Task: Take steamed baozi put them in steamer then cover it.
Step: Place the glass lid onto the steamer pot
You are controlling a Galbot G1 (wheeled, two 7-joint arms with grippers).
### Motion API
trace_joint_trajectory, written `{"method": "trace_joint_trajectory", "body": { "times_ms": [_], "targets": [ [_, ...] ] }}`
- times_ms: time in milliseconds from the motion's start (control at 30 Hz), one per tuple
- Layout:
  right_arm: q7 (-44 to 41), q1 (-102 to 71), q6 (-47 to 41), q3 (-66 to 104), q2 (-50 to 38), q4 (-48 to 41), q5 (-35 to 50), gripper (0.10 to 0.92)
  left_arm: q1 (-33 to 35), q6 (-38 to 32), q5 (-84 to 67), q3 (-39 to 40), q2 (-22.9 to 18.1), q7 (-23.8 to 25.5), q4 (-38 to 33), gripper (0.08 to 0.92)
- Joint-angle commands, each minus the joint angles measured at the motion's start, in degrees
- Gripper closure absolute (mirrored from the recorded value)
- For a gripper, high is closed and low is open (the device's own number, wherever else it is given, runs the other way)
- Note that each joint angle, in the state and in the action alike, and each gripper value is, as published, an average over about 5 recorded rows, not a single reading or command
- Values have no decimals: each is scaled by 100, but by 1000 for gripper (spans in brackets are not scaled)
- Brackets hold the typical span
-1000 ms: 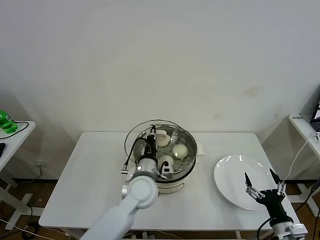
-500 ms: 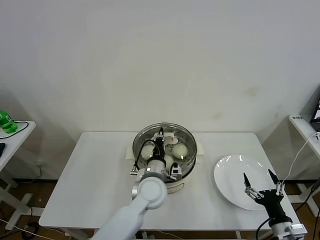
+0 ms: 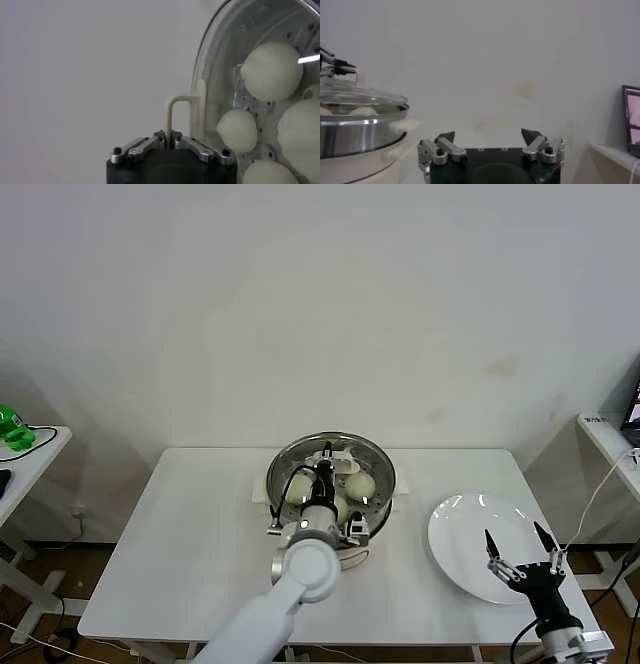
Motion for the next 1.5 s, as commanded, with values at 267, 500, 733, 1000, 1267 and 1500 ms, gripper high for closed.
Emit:
{"method": "trace_joint_trajectory", "body": {
  "times_ms": [267, 500, 733, 1000, 1267, 1500],
  "targets": [
    [-22, -23, 10, -8, -7, 1, 28, 203, 40, -48, 82, -73, 34, -32, 44, 866],
    [-30, -27, 13, -36, -5, 1, 13, 203, 42, -62, 89, -81, -10, -47, 82, 866],
    [-39, -35, 17, -38, -18, 5, 31, 202, 37, -81, 107, -78, -43, -58, 144, 866],
    [-59, -37, 15, -42, -27, 6, 50, 202, 58, -113, 111, -89, -106, -155, 200, 866],
    [-75, -43, 11, -56, -21, 18, 45, 203, 102, -108, 149, -93, -110, -172, 159, 791],
    [-86, -51, 13, -69, -10, 26, 34, 203, 139, -108, 181, -94, -59, -160, 54, 593]
  ]
}}
